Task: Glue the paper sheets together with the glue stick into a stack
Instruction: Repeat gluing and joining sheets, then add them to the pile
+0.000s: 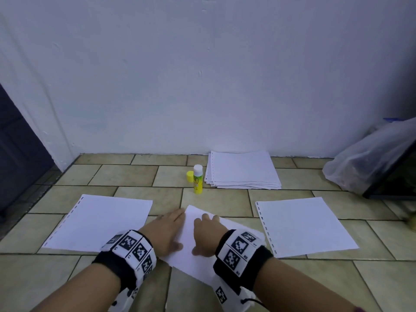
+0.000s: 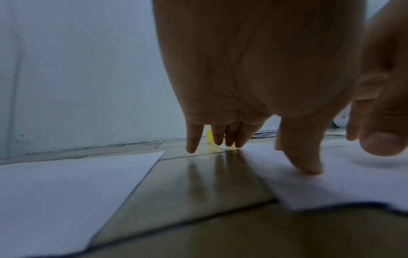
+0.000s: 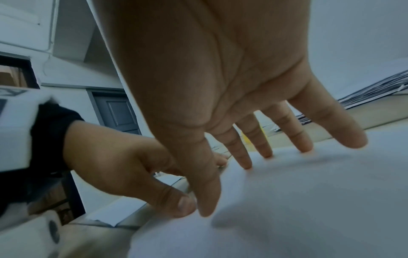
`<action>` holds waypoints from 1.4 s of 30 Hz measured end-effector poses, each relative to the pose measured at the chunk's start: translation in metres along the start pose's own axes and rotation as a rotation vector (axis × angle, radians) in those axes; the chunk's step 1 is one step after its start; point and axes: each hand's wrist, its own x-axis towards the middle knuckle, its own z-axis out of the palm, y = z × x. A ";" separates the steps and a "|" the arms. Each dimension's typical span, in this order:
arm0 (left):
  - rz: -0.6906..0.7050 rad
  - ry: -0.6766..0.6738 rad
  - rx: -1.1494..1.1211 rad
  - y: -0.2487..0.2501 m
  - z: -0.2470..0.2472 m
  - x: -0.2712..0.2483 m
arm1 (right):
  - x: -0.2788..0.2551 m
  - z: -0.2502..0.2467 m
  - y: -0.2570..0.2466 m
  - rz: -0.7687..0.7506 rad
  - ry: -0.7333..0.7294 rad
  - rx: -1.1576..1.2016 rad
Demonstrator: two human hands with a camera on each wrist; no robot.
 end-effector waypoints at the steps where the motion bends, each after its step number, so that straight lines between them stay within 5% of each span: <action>1: -0.023 -0.038 0.021 -0.001 0.002 -0.002 | 0.004 0.003 -0.003 0.030 -0.010 0.061; 4: -0.080 -0.096 0.095 -0.003 0.007 -0.003 | 0.016 0.010 -0.010 0.117 -0.011 0.214; 10: -0.165 -0.083 0.259 -0.001 0.010 0.000 | 0.022 0.006 -0.004 -0.017 -0.031 0.284; 19: -0.160 -0.094 0.286 -0.001 0.008 -0.001 | -0.018 0.022 0.084 0.205 0.022 0.434; 25: -0.126 -0.103 0.195 -0.009 0.007 0.003 | -0.025 0.023 0.109 0.195 0.103 0.277; 35: -0.119 -0.059 0.154 -0.009 0.006 0.003 | -0.035 0.026 0.107 0.121 -0.039 0.190; 42: -0.160 -0.013 0.222 -0.004 -0.004 -0.001 | -0.038 0.021 0.086 0.218 0.004 -0.029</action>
